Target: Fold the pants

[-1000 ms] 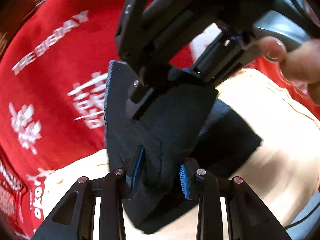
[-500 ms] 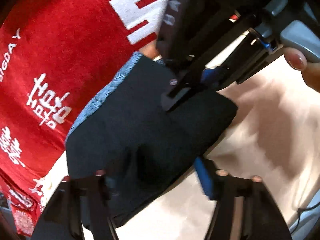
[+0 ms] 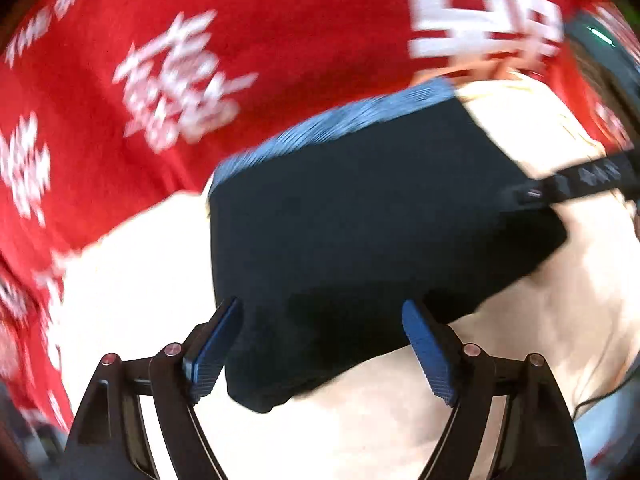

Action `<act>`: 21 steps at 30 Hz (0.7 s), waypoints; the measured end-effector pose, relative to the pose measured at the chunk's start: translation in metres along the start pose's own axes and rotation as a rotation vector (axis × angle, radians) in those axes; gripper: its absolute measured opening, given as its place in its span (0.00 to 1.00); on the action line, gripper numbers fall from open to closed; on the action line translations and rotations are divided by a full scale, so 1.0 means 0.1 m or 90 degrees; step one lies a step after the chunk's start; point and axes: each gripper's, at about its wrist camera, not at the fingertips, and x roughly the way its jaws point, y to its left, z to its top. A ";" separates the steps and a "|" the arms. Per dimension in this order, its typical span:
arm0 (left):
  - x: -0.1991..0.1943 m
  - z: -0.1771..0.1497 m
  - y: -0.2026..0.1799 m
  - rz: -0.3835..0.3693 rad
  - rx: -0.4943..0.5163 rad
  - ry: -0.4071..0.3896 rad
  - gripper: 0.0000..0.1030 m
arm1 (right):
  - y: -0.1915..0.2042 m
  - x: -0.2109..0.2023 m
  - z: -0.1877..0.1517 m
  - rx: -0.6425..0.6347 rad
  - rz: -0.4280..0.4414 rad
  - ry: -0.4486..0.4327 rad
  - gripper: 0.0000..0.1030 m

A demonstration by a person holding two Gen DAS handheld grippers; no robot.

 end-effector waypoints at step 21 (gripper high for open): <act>0.36 -0.07 1.04 -0.021 -0.105 0.118 0.80 | 0.41 -0.17 -0.45 0.057 -0.254 -0.040 0.55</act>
